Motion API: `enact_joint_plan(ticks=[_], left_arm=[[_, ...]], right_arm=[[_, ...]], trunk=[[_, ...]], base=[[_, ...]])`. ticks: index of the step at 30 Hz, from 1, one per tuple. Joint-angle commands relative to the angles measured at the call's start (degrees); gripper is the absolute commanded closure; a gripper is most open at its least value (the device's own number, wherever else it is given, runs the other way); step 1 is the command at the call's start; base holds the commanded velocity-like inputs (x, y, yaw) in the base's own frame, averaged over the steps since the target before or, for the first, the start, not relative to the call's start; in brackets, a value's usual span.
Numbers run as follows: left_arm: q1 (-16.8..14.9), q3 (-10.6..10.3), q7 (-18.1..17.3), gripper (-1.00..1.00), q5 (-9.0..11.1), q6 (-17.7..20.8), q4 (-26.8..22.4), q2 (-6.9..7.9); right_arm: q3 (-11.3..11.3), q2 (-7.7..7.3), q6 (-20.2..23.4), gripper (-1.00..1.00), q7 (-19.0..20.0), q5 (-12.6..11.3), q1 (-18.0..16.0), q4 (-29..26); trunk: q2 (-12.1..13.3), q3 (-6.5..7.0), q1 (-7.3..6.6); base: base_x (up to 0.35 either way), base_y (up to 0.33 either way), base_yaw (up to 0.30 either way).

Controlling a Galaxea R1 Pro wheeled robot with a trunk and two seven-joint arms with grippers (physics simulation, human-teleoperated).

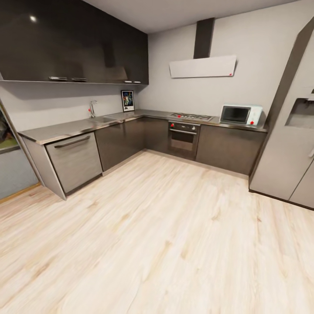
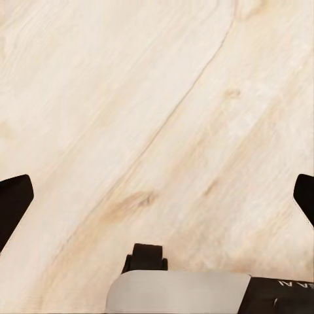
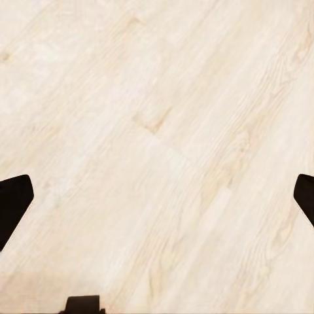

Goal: Pick up the poster from the kitchen countertop and hang it on one of the wall nails in the kitchen.

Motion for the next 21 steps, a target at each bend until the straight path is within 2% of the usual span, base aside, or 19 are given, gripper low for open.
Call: enact_joint_plan(ticks=[1,21], left_arm=[[0.0,0.1,0.0,-1.0,0.0,-0.1,-0.1,-0.05],[0.0,0.2,0.0,-1.0,0.0,-0.1,-0.1,-0.05]], right_arm=[[0.1,-0.01,0.0,-1.0,-0.4,0.6,0.0,0.1],[0.1,-0.01,0.0,-1.0,-0.4,0.6,0.0,0.1]], trunk=[[0.0,-0.04,0.04],[0.0,-0.04,0.04]], base=[[0.339,0.0,0.0],[0.338,0.0,0.0]])
